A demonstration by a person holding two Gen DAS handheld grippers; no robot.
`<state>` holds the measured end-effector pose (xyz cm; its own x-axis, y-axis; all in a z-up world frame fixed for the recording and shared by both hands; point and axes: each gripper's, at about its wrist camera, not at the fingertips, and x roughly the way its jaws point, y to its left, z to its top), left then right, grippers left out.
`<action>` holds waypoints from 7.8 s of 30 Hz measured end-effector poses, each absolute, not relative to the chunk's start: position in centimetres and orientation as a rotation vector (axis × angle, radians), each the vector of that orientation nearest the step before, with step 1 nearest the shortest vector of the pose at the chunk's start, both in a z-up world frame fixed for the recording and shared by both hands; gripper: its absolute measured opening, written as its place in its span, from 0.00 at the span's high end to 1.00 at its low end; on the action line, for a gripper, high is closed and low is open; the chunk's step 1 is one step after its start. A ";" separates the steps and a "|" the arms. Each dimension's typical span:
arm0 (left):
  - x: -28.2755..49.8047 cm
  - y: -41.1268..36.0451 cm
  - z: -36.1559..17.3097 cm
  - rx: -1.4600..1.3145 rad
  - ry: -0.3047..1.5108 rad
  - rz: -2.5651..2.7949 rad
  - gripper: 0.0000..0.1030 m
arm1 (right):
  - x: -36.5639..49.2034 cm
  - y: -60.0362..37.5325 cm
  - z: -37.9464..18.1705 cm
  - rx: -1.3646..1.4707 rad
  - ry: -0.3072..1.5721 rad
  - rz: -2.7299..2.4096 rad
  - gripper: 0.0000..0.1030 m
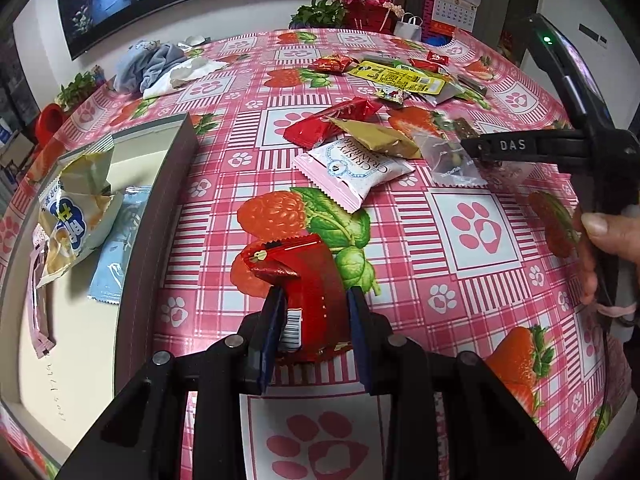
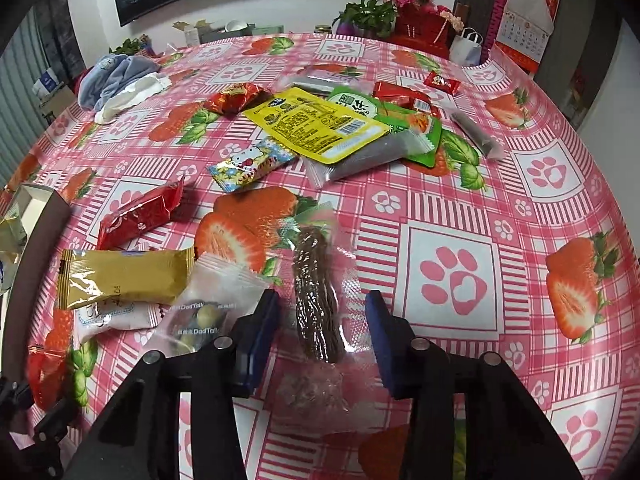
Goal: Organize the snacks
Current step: 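Grasp the red packet with left tool while right tool grasps jerky pack, then lift the red packet with left tool while right tool lifts jerky pack, then open both tools over the white tray to drop red packet and jerky, then move left tool to Crispy Cranberry packet while right tool grasps clear candy bag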
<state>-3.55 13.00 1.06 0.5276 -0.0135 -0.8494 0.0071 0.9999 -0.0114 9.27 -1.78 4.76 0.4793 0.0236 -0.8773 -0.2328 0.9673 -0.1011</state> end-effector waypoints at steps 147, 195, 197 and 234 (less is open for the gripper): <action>-10.5 33.6 6.4 -0.198 0.967 0.371 0.67 | -7.5 19.4 9.5 -0.160 0.993 0.626 0.66; -9.2 29.1 7.4 -0.176 0.968 0.168 0.42 | -0.8 7.6 11.2 -0.010 0.920 0.254 0.10; -8.6 26.6 7.6 -0.138 0.970 0.121 0.42 | 1.4 4.2 10.7 0.024 0.958 0.137 0.10; 6.2 9.3 1.3 0.209 1.057 -0.127 0.60 | -2.3 -4.5 5.2 -0.058 0.921 0.126 0.71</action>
